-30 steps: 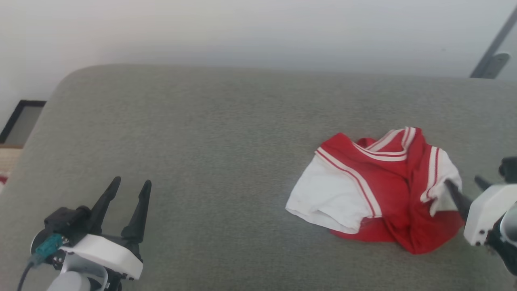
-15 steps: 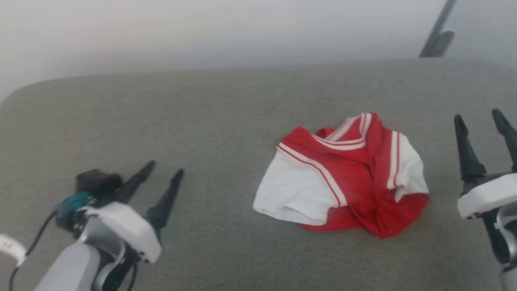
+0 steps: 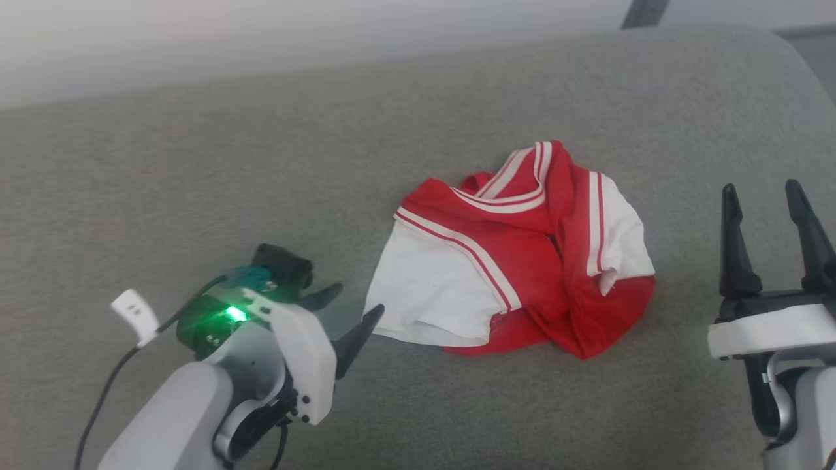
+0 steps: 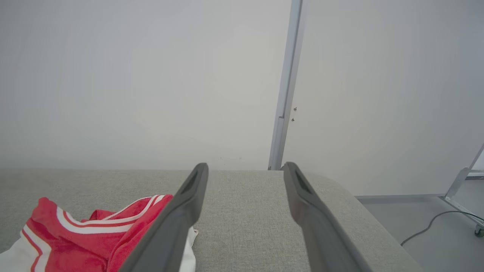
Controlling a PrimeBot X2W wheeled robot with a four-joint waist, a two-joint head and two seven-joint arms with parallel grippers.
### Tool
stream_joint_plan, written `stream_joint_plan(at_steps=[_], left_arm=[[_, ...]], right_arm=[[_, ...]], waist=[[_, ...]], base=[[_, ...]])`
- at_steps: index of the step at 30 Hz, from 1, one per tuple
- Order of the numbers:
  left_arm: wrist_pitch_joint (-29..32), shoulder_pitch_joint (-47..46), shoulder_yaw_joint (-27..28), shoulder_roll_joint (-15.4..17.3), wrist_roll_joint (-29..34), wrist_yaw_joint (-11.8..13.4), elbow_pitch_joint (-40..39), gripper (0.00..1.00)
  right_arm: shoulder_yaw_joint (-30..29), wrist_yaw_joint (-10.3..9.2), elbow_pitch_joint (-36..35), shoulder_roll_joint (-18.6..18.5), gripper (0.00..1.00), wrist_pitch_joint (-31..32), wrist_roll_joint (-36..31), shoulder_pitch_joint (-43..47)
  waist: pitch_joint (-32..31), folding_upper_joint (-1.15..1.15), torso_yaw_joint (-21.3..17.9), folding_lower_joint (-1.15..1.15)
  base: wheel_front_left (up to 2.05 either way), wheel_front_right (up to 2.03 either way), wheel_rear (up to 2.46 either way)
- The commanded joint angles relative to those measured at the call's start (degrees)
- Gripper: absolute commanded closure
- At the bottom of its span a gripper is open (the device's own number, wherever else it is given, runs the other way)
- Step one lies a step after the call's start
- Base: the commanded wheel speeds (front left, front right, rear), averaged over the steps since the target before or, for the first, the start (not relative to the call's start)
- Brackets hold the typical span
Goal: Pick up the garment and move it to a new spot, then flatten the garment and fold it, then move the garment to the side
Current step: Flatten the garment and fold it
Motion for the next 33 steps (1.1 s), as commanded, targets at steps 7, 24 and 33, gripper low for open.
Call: stream_joint_plan(at_steps=[7,24,33], left_arm=[[4.5,-5.1,-3.2,-1.4,2.5,0.6,6.4,0.0],[6.8,-8.4,-11.7,-5.4,8.5,1.1,24.6,1.0],[4.2,-8.9,-9.8,-2.3,8.3,2.2,23.3,1.0]], right_arm=[[-0.2,-0.06,0.9,1.9,0.0,-0.8,-0.9,-1.0],[0.4,-0.06,2.2,2.0,0.0,-0.9,-1.4,-1.3],[-0.6,-0.06,2.8,1.3,0.0,-0.9,-1.8,-0.1]], waist=[[2.6,0.0,-2.1,0.0],[2.1,0.0,-1.7,0.0],[0.4,0.0,0.3,0.0]], base=[[0.0,0.0,0.0],[0.0,0.0,0.0],[0.0,0.0,0.0]])
